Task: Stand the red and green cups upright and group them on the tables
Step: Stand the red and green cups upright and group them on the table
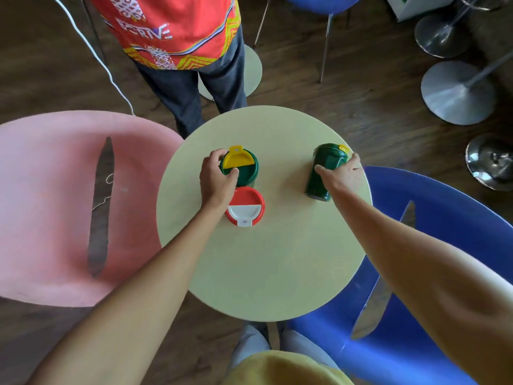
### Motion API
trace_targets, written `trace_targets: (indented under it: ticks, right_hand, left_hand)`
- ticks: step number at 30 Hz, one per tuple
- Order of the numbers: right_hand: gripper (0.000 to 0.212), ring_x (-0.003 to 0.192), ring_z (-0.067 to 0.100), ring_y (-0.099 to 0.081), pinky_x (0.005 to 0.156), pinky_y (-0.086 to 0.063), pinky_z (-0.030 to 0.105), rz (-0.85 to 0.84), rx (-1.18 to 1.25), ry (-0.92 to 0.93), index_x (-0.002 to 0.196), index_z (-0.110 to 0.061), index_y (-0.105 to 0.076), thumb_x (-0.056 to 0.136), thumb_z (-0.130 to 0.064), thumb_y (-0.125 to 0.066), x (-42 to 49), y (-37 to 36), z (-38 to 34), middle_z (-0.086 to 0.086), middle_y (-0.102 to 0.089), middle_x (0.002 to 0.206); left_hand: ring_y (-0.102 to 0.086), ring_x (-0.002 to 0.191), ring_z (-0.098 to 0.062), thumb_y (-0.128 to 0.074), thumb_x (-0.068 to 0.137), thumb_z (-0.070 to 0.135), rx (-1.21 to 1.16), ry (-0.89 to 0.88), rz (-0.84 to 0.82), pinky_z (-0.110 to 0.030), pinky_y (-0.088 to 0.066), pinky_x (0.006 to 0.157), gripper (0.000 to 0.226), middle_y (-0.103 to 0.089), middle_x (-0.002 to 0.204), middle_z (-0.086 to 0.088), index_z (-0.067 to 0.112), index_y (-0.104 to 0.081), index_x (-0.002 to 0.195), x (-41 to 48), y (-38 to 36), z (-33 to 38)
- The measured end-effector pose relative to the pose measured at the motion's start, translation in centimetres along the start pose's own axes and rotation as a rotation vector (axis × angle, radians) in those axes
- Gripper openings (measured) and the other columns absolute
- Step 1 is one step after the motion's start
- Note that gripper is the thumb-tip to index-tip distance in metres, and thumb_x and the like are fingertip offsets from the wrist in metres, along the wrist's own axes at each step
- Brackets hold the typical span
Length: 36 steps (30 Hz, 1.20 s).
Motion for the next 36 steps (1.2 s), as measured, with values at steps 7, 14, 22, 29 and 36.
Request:
trace_targets:
  ticks: [7,14,22,29,36]
  right_hand:
    - [0.094,0.106,0.032,-0.062,0.089,-0.054,0.044,-0.162,0.055,-0.124,0.125,-0.007,-0.048,0.056,-0.063,-0.077,2.2,-2.3,0.9,0.014,-0.061,0.120]
    - [0.078,0.092,0.025,-0.064,0.063,-0.050,0.030,-0.302,0.110,0.032,0.112,-0.011,-0.058,0.049,-0.050,-0.081,0.6,-3.3,-0.3,0.010,-0.068,0.105]
    - [0.078,0.105,0.019,-0.057,0.071,-0.048,0.023,-0.473,0.283,0.299,0.128,-0.014,-0.039,0.064,-0.011,-0.085,-2.5,-4.0,-0.3,0.000,-0.056,0.115]
    - [0.091,0.115,0.022,-0.052,0.098,-0.048,0.040,-0.562,0.224,0.416,0.132,-0.027,-0.040,0.056,-0.011,-0.088,-2.7,-4.3,1.5,0.003,-0.055,0.125]
    - [0.099,0.124,0.023,-0.048,0.103,-0.046,0.046,-0.529,0.245,0.469,0.138,-0.023,-0.037,0.055,-0.007,-0.090,-3.3,-4.0,1.9,0.004,-0.051,0.134]
  left_hand:
    - [-0.057,0.108,-0.016,-0.069,0.078,0.002,-0.041,0.027,-0.022,-0.022,-0.044,0.087,0.043,-0.065,0.121,-0.005,0.013,-0.063,0.119,0.4,0.1,-0.4]
    - [-0.059,0.110,-0.017,-0.070,0.078,0.002,-0.053,0.046,-0.030,-0.027,-0.049,0.092,0.043,-0.065,0.120,-0.004,0.015,-0.063,0.119,0.3,0.5,-0.1]
    - [-0.060,0.111,-0.020,-0.071,0.079,0.003,-0.044,0.069,-0.035,-0.025,-0.047,0.089,0.043,-0.065,0.120,-0.002,0.015,-0.063,0.119,0.1,0.5,-0.1]
    - [-0.061,0.111,-0.022,-0.071,0.080,0.004,-0.044,0.074,-0.051,-0.024,-0.047,0.088,0.043,-0.065,0.122,-0.003,0.015,-0.062,0.120,0.1,0.5,0.1]
    - [-0.061,0.111,-0.020,-0.073,0.080,0.010,-0.077,0.116,-0.076,-0.030,-0.049,0.096,0.045,-0.065,0.122,-0.002,0.015,-0.061,0.123,0.2,0.6,-0.5]
Point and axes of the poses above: each hand's wrist, its own x-axis towards the middle knuckle, its own y-axis out of the back of the hand, z = x × y, the point moved 5 cm from there along x, towards the middle knuckle
